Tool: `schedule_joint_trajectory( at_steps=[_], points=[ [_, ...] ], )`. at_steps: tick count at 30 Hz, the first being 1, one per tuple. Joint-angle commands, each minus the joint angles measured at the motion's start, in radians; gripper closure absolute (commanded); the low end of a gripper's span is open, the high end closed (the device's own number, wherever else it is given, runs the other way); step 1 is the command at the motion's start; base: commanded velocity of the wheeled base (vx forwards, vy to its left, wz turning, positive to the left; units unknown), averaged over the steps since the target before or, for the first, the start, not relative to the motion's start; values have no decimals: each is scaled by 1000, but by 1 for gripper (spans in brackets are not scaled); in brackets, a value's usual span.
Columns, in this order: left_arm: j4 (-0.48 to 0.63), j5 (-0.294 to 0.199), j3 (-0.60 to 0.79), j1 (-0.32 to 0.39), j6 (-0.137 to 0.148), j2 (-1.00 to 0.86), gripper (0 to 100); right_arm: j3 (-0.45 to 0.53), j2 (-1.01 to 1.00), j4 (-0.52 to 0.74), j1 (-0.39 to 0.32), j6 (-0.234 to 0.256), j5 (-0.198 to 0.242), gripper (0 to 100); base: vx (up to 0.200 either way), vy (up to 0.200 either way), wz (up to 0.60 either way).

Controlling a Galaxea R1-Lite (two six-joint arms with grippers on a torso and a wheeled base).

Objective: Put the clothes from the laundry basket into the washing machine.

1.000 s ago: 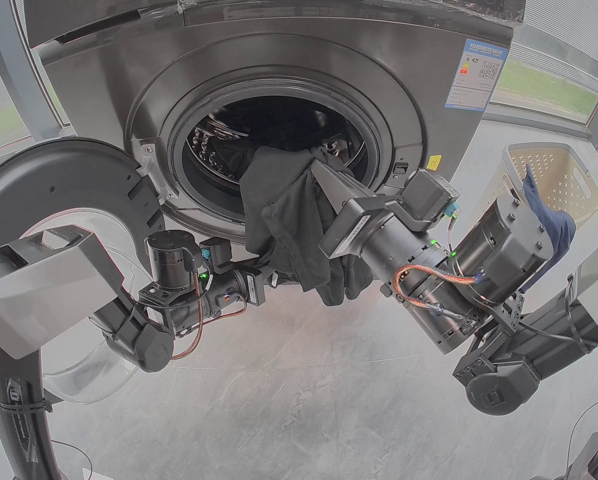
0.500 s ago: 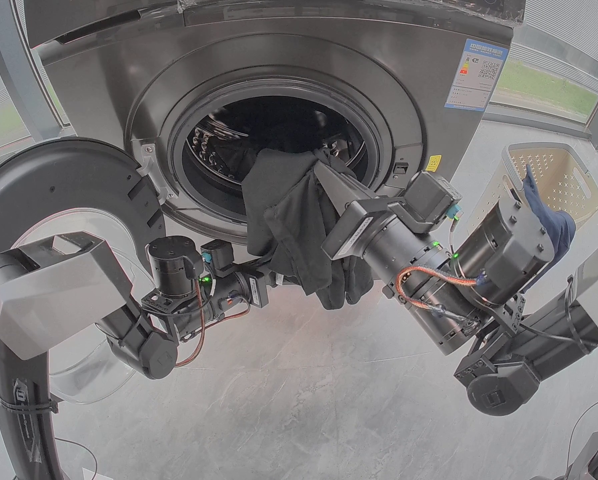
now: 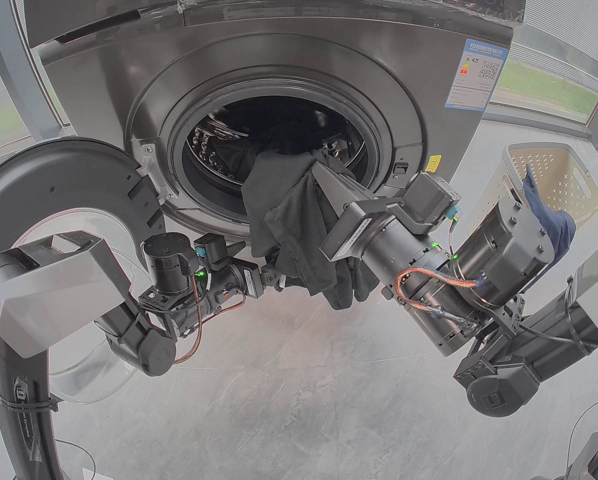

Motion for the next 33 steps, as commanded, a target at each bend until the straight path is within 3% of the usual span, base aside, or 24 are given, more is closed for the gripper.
schedule_joint_trajectory(
  at_steps=[1,15,16,26,33],
  points=[
    [0,5,-13,-1,-1,3,0,0,1,-1,0,0,0,100,0,0,0],
    [-43,-14,-29,-14,2,66,0,0,3,1,10,0,0,100,0,0,0],
    [-49,-14,-29,-15,2,68,100,0,1,-1,10,0,0,100,0,0,0],
    [-82,-14,-58,-26,-6,68,100,11,1,-1,10,0,-1,100,0,0,0],
    [-172,-14,76,-63,-3,-27,100,17,9,1,-18,0,0,100,0,0,0]
  ],
)
